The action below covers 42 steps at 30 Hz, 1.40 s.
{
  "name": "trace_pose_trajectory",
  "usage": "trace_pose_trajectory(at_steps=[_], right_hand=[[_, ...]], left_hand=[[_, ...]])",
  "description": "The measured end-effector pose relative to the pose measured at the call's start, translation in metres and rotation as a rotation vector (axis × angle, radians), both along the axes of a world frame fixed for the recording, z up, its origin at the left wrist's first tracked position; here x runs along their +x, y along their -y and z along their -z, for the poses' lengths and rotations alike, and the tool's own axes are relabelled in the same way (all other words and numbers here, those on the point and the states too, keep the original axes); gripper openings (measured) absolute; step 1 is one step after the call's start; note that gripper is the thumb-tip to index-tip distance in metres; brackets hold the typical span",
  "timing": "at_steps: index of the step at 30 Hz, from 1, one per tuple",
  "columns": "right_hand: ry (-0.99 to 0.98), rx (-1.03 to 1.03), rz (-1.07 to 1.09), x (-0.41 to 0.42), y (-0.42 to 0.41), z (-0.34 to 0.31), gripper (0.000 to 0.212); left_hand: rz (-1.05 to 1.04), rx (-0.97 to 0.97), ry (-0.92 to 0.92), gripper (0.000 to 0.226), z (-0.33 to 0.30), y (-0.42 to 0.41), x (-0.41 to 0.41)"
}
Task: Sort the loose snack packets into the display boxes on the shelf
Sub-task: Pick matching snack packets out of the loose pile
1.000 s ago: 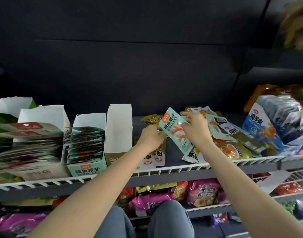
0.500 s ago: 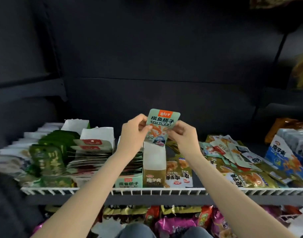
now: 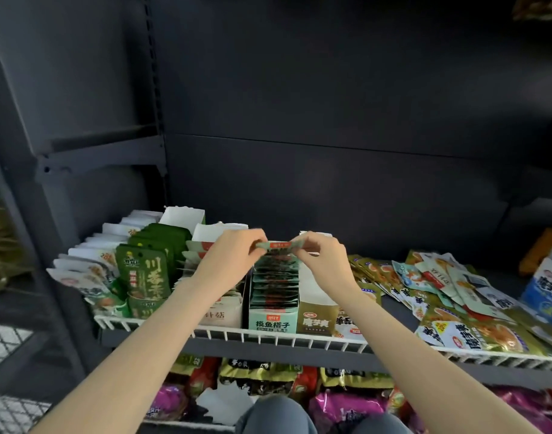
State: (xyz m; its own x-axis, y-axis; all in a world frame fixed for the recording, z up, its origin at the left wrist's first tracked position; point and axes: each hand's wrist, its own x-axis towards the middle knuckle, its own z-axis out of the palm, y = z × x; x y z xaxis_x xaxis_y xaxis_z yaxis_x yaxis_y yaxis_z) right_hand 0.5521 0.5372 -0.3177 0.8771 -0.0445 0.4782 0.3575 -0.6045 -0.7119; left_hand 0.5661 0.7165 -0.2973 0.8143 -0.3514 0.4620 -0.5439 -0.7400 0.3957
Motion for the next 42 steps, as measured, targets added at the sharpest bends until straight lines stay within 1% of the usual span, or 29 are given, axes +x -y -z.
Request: trace_pose_trajectory(at_steps=[2,3,5,8,11,14,16,18,20,22,24,25,27,28,29,31,32,34,35,36,38,40,42], right_hand=[[-0.021,-0.078,0.003,-0.002,0.003,-0.001,0.018],[-0.046,-0.111,-0.004,-0.003,0.006,-0.002,0.021],[-0.098,-0.124,-0.026,-0.005,0.015,-0.002,0.027],[-0.112,-0.058,0.004,-0.012,0.037,-0.002,0.03],[-0.102,-0.039,0.117,-0.019,0.071,0.001,0.027],[-0.138,-0.056,0.25,-0.025,0.117,0.013,0.029],[-0.19,-0.09,0.345,-0.027,0.146,0.022,0.031],[-0.311,-0.132,0.441,-0.027,0.181,0.035,0.035],[-0.436,-0.163,0.501,-0.024,0.214,0.048,0.044],[-0.522,-0.24,0.558,-0.017,0.242,0.058,0.055],[-0.562,-0.307,0.602,-0.007,0.264,0.064,0.068],[-0.569,-0.34,0.612,-0.001,0.272,0.066,0.072],[-0.576,-0.427,0.626,0.011,0.284,0.071,0.075],[-0.584,-0.491,0.64,0.016,0.287,0.072,0.073],[-0.588,-0.572,0.662,0.018,0.288,0.073,0.065],[-0.576,-0.746,0.696,0.018,0.283,0.071,0.038],[-0.55,-0.815,0.702,0.017,0.28,0.07,0.03],[-0.49,-0.885,0.701,0.014,0.274,0.069,0.028],[-0.464,-0.867,0.699,0.013,0.271,0.069,0.028],[-0.436,-0.795,0.698,0.011,0.269,0.068,0.026],[-0.363,-0.528,0.678,0.005,0.262,0.061,0.025],[-0.259,-0.267,0.621,-0.005,0.252,0.046,0.027],[-0.164,-0.094,0.564,-0.015,0.239,0.029,0.026]], left_hand=[[-0.019,0.147,0.009,0.015,-0.002,0.005,-0.003],[-0.019,0.173,0.016,0.018,-0.004,0.008,-0.005],[0.005,0.171,0.012,0.022,-0.008,0.019,-0.009],[0.067,0.127,-0.003,0.025,-0.012,0.048,-0.014],[0.138,0.051,0.021,0.023,-0.011,0.092,-0.016],[0.216,0.028,0.025,0.022,-0.002,0.149,-0.015],[0.237,0.031,-0.017,0.025,0.007,0.186,-0.009],[0.239,0.049,-0.12,0.031,0.021,0.224,0.002],[0.24,0.11,-0.224,0.039,0.039,0.255,0.017],[0.248,0.218,-0.292,0.056,0.059,0.277,0.032],[0.242,0.353,-0.35,0.082,0.076,0.289,0.047],[0.233,0.409,-0.368,0.091,0.083,0.292,0.055],[0.223,0.468,-0.388,0.096,0.094,0.297,0.067],[0.225,0.483,-0.39,0.095,0.099,0.299,0.072],[0.227,0.499,-0.387,0.093,0.102,0.301,0.075],[0.222,0.522,-0.379,0.087,0.106,0.305,0.076],[0.216,0.514,-0.375,0.084,0.106,0.306,0.076],[0.212,0.433,-0.383,0.076,0.103,0.308,0.074],[0.216,0.365,-0.39,0.071,0.101,0.308,0.073],[0.224,0.293,-0.392,0.066,0.098,0.308,0.071],[0.256,0.175,-0.371,0.061,0.094,0.306,0.063],[0.303,0.111,-0.349,0.067,0.089,0.302,0.052],[0.348,0.031,-0.354,0.075,0.082,0.296,0.038]])
